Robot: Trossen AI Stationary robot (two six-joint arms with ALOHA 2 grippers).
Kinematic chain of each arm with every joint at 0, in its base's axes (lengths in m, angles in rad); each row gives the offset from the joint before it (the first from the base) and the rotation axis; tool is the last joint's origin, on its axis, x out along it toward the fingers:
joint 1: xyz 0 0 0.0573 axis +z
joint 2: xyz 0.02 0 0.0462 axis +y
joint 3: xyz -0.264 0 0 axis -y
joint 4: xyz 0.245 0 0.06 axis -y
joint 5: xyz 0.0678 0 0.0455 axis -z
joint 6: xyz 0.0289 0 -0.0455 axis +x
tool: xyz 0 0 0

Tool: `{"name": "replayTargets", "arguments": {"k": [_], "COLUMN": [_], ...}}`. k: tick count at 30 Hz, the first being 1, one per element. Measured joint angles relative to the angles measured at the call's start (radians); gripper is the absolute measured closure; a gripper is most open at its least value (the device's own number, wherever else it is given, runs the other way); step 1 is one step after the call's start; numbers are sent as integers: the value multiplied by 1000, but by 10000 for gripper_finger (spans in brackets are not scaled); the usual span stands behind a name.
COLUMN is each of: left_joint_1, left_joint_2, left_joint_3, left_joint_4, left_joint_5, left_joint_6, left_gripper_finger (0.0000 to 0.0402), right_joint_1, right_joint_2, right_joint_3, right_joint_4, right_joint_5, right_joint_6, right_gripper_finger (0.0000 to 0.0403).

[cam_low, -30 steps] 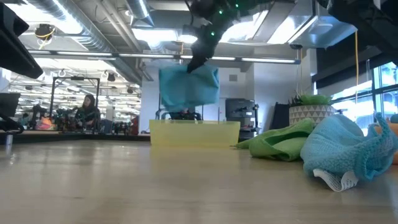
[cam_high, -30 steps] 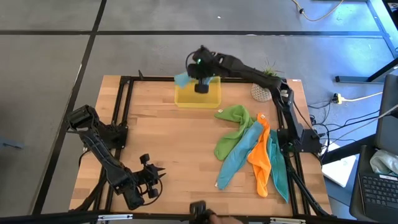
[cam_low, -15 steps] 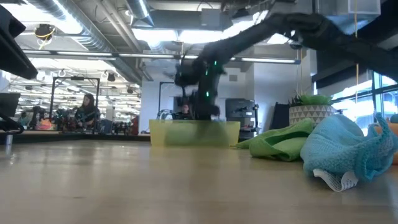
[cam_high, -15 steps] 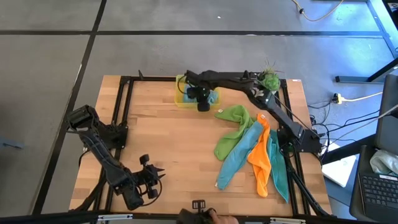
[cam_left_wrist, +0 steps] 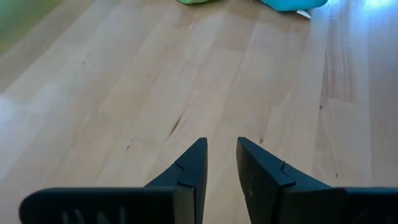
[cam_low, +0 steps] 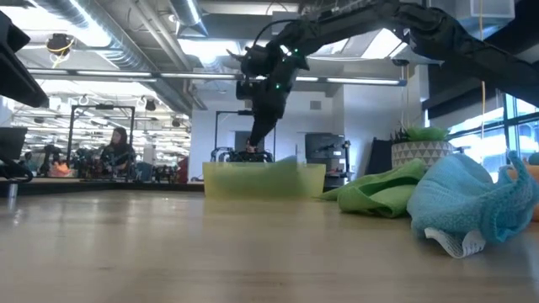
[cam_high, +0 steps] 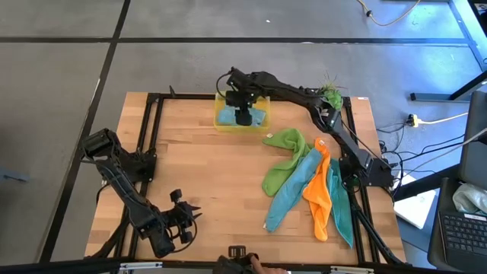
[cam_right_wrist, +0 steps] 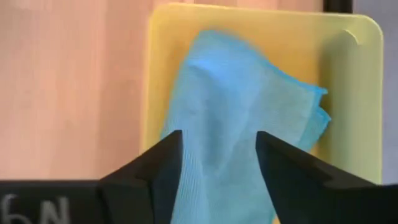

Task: Fold microfiber towels
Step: Put the blue folded cloth into the yellow bin

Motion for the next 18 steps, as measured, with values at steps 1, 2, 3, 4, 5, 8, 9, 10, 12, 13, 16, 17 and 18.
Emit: {"name": "replayTargets", "arguments": {"k": [1, 2, 3, 4, 5, 8, 9, 10, 12, 13, 16, 17, 18], "left_joint_1": [0, 0, 0, -1, -2, -6, -7, -7, -6, -6, -6, -6, -6], "left_joint_2": [0, 0, 0, 0, 0, 0, 0, 0, 0, 0, 0, 0, 0], "left_joint_3": [0, 0, 0, 0, 0, 0, 0, 0, 0, 0, 0, 0, 0], "left_joint_4": [1, 3, 4, 6, 7, 6, 6, 6, 6, 6, 6, 6, 6], "left_joint_5": [0, 1, 1, 4, 5, 6, 6, 6, 6, 6, 5, 5, 5], "left_joint_6": [-2, -3, -3, -4, -8, -20, -21, -21, -21, -21, -21, -21, -21], "left_gripper_finger": [324, 324, 324, 324, 324, 324, 324, 324, 324, 324, 324, 324, 324], "right_joint_1": [3, 4, 4, 5, 5, 3, -1, -8, -29, -39, -71, -77, -85], "right_joint_2": [-2, -2, 1, 7, 11, 12, 11, 11, 13, 16, 21, 21, 23], "right_joint_3": [-4, -6, -7, -8, -8, -9, -9, -9, -12, -19, -65, -89, -108], "right_joint_4": [-4, -23, -54, -75, -83, -128, -129, -138, -165, -162, -168, -150, -138], "right_joint_5": [0, -2, -2, -2, 2, 94, 147, 198, 256, 258, 195, 171, 147], "right_joint_6": [0, 0, 2, 2, 3, 24, 28, 31, 36, 38, 77, 84, 92], "right_gripper_finger": [185, 178, 172, 168, 166, 166, 169, 174, 184, 190, 209, 216, 224]}}
